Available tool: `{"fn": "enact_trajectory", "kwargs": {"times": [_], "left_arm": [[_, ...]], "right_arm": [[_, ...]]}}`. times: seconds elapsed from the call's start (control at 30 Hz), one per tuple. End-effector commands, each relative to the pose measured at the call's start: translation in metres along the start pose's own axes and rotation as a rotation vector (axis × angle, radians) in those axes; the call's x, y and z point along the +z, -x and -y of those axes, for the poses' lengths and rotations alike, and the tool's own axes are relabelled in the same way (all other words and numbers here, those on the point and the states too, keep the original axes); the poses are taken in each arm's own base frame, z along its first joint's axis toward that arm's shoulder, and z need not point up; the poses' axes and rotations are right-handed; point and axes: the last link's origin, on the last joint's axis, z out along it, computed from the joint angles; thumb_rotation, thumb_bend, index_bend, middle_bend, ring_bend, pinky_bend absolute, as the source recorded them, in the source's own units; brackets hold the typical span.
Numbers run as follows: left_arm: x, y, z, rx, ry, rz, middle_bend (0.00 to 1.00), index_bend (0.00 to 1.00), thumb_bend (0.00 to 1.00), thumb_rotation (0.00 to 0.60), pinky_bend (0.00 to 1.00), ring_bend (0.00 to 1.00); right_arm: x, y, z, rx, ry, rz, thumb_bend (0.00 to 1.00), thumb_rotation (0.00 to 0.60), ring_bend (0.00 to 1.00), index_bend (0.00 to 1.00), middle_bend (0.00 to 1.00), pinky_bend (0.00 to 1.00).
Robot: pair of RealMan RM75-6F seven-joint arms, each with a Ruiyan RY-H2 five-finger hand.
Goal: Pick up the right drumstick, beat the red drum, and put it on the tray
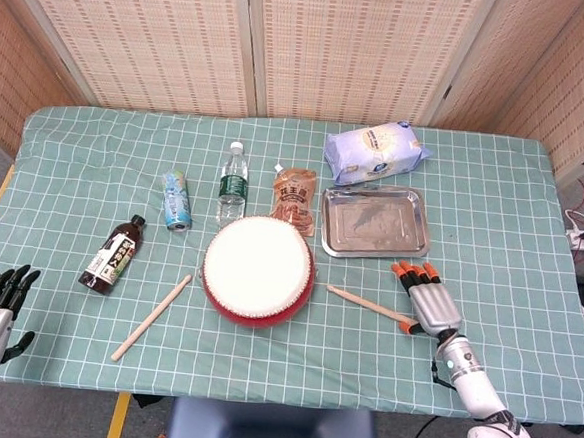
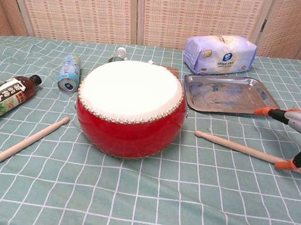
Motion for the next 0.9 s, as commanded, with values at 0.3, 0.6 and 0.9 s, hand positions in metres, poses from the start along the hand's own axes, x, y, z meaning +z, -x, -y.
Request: {"fn": "enact_trajectory", "kwargs": {"times": [0.3,0.6,0.9], "left_arm": [[0.000,0.001,0.002,-0.001,-0.002,-0.001,0.00,0.04,0.22,0.600,0.03,0.00],[-0.002,0.001,0.001,-0.006,0.006,-0.003,0.00,0.04,0.23,0.600,0.03,0.00],[-0.005,0.002,0.006,-0.008,-0.007,0.001,0.00,0.04,0.23,0.600,0.03,0.00]], "right_arm": [[0.005,-0.019,0.013,0.163,-0.031,-0.007,0.21,0.600,0.00,0.09,0.02,0.00],[0.031,-0.023,0.050,0.196,-0.104,-0.009,0.27,0.600,0.00,0.32,0.02,0.00],[0.050,-0.012,0.066,0.084,-0.094,-0.027,0.31,0.600,0.00,0.39,0.02,0.00]]}}
